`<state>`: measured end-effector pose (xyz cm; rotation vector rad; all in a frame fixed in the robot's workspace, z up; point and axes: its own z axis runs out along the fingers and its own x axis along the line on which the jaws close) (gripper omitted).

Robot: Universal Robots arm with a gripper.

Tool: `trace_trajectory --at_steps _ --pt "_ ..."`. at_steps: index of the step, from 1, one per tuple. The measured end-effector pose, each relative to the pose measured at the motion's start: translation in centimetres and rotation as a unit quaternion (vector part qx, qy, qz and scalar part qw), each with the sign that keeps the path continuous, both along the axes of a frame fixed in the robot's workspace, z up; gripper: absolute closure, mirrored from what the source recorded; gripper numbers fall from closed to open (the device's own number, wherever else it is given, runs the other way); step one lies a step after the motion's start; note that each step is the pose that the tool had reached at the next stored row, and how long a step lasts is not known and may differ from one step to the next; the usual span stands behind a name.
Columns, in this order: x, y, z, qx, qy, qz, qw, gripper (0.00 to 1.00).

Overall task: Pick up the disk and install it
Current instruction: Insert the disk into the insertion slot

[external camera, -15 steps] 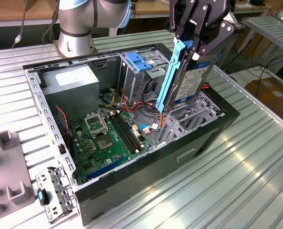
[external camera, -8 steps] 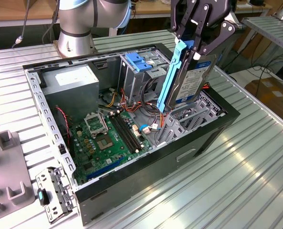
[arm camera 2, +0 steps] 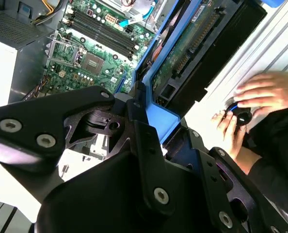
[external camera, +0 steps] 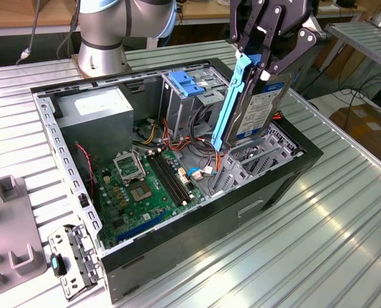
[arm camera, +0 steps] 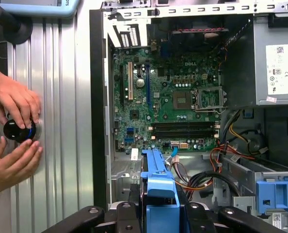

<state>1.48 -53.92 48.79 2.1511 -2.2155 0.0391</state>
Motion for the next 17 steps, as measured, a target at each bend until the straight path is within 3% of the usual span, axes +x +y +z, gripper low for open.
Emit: trace_trajectory --at_steps 7,17 --pt "1.65 0.0 -0.31 0.0 0.0 0.0 1.0 0.63" --pt "2.05 0.0 -0.39 0.0 0.0 0.0 1.0 0.63"
